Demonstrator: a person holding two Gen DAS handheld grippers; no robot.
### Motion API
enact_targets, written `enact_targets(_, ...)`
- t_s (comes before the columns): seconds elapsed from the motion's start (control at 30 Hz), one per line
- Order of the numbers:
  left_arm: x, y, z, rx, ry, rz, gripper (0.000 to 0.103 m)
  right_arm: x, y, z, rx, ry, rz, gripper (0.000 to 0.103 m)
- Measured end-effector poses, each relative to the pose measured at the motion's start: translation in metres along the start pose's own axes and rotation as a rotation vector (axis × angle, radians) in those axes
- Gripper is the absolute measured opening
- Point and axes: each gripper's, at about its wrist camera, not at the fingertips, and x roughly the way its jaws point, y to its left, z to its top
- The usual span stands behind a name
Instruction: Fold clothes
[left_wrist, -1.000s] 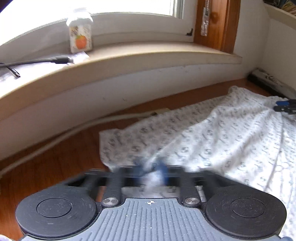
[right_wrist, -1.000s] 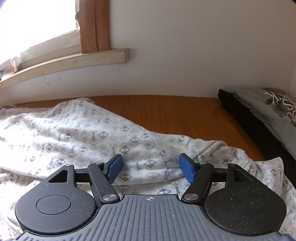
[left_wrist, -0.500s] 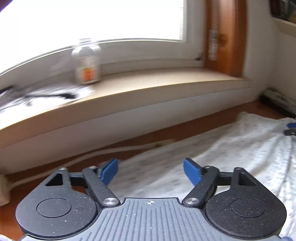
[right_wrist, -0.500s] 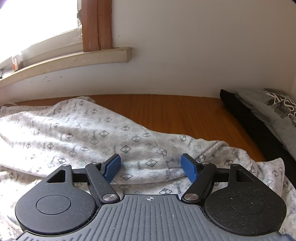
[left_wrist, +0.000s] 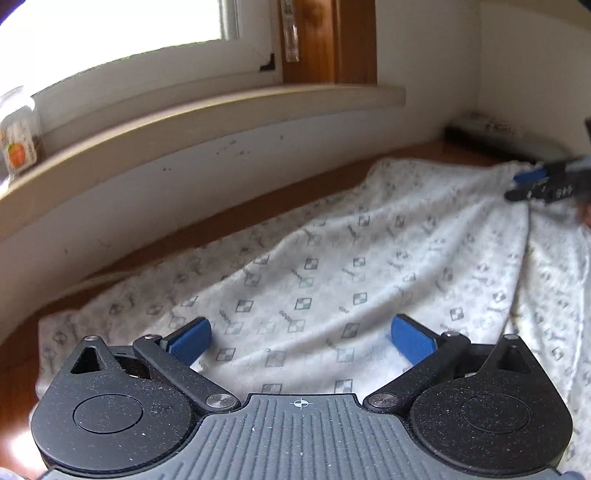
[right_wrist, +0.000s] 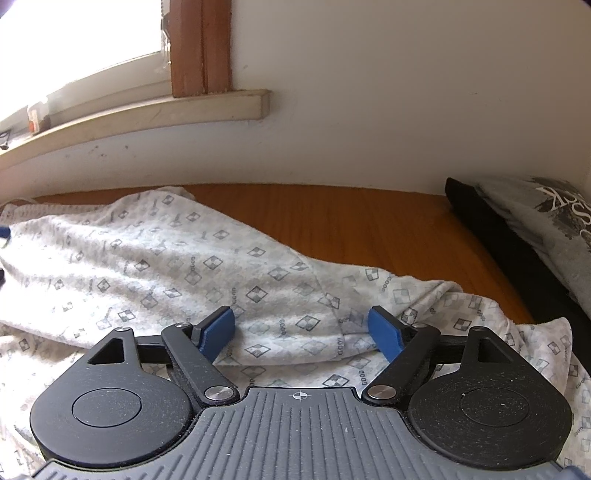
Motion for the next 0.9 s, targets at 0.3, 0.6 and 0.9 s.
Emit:
enact_targets(0.3, -0.005, 0.023, -0.006, -0.042, 0.008, 0.029, 0.103, 0.002, 0.001, 0.001, -0.017, 0.006, 0.011, 0.083)
enact_targets(0.6, -0.007, 0.025, -0.007, -0.045, 0.009, 0.033, 0.103, 0.004, 0.0, 0.002, -0.019, 0.003, 0.017, 0.083)
enact_targets(0.9, -0.007, 0.026, -0.006, -0.044, 0.009, 0.03, 0.103, 0.005, -0.001, 0.002, -0.02, 0.001, 0.018, 0.083)
